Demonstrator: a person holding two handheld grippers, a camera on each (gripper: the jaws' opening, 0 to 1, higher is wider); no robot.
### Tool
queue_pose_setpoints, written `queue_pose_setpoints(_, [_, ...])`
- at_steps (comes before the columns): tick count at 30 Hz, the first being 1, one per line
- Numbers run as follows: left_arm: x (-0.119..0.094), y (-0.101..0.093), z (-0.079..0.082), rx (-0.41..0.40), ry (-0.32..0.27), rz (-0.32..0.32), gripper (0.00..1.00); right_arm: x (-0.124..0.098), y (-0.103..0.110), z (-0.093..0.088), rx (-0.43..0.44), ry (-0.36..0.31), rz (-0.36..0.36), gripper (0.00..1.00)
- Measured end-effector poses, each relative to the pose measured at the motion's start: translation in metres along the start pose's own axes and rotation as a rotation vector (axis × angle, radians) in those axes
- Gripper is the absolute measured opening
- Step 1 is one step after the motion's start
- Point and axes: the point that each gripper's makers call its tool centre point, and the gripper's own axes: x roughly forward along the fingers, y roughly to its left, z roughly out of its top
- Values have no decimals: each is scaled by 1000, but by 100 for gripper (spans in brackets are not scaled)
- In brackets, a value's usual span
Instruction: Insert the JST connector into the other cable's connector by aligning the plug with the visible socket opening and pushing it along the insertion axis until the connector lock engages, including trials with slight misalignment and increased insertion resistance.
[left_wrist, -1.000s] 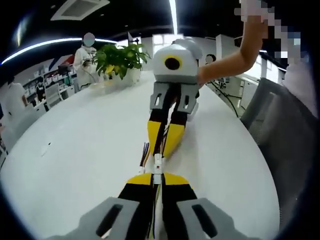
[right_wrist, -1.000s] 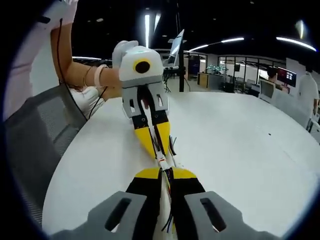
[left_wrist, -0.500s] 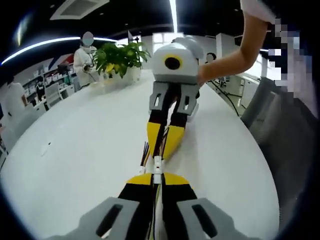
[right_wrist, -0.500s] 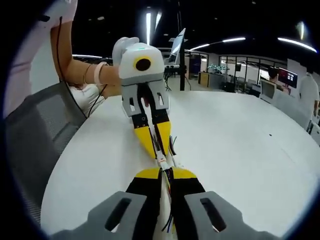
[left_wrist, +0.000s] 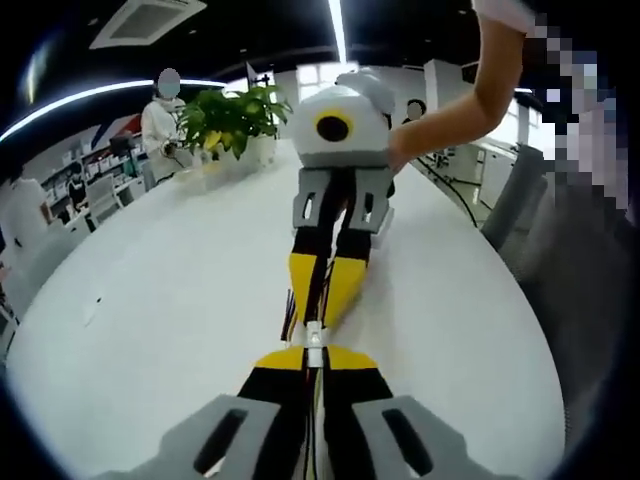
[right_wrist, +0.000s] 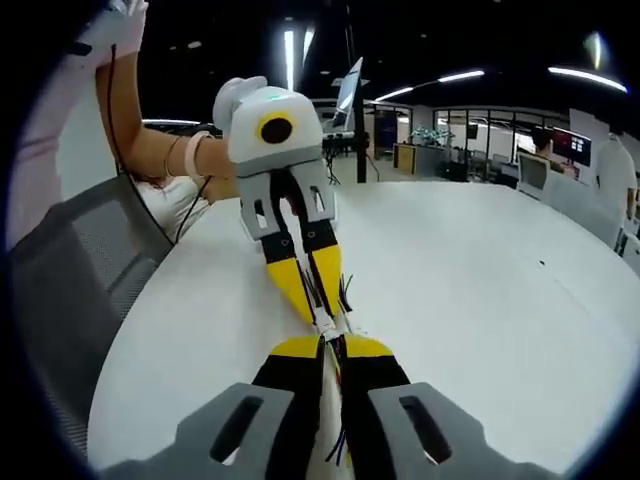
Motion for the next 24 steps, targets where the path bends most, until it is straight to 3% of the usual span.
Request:
queue_pose_setpoints(6, [1, -3, -1, 1, 1, -14, 0, 2, 5, 0, 0, 8, 10, 2])
queue_pose_setpoints(11, [8, -3, -13, -8, 26, -28, 0, 7, 4, -10, 6, 27, 14, 2])
queue_pose_setpoints(24, [12, 1, -22, 30, 55, -32, 0, 13, -1, -18, 21, 8, 6, 2])
